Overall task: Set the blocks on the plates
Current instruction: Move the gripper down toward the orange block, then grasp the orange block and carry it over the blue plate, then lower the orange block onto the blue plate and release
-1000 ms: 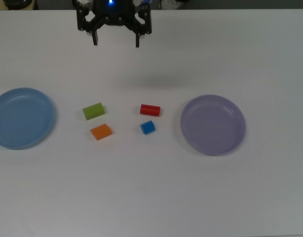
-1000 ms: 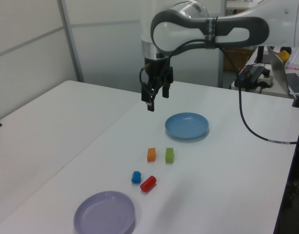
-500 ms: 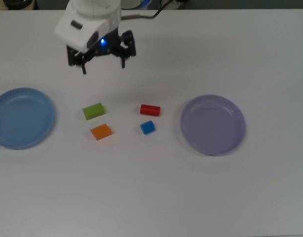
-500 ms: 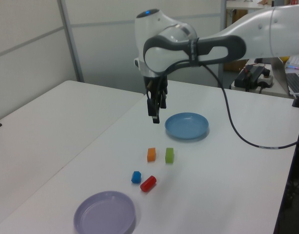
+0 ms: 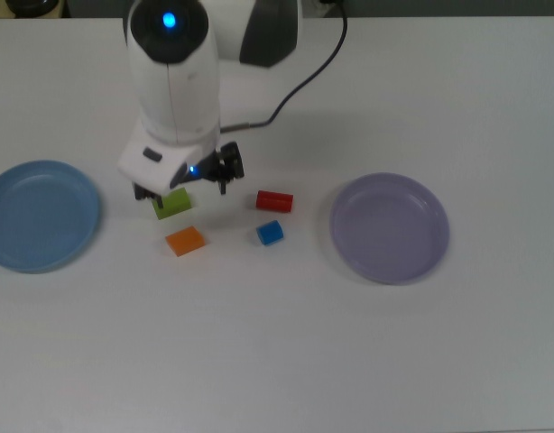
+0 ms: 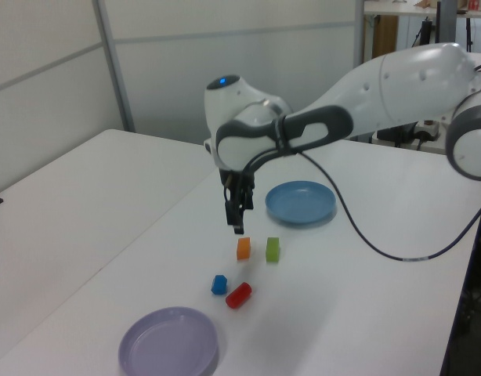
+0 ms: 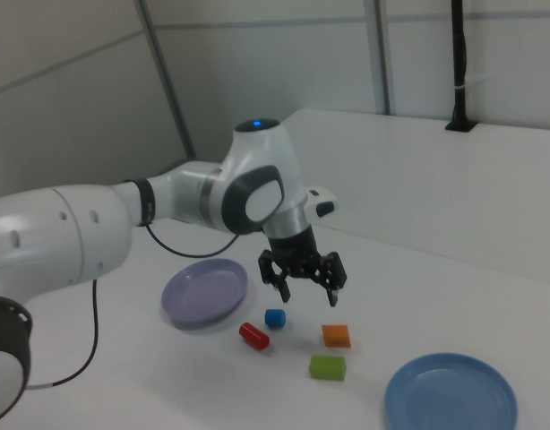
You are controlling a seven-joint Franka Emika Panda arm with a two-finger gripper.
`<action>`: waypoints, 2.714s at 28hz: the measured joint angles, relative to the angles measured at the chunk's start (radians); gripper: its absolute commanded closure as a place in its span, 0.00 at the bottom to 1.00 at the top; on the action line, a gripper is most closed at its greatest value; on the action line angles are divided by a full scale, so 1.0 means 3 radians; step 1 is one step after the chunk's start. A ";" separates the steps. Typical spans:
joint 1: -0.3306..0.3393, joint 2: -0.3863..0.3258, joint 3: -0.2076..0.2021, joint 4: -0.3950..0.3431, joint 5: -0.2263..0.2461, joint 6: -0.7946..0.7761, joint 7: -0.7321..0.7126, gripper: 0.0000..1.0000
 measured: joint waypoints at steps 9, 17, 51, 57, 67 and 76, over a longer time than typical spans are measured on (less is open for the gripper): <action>-0.0003 0.0277 0.0000 0.0000 -0.0013 0.0312 -0.0059 0.00; -0.0050 0.0397 -0.0001 0.0000 -0.0097 0.0476 -0.0059 0.00; -0.0678 0.0284 -0.0017 0.0090 0.0007 0.0651 -0.0061 0.84; -0.1004 0.0318 -0.0020 0.0052 0.0008 0.0651 -0.0097 0.81; -0.1104 0.0480 -0.0005 0.0031 0.0014 0.0651 -0.0136 0.70; -0.1071 0.0534 0.0011 0.0032 0.0014 0.0651 -0.0133 0.00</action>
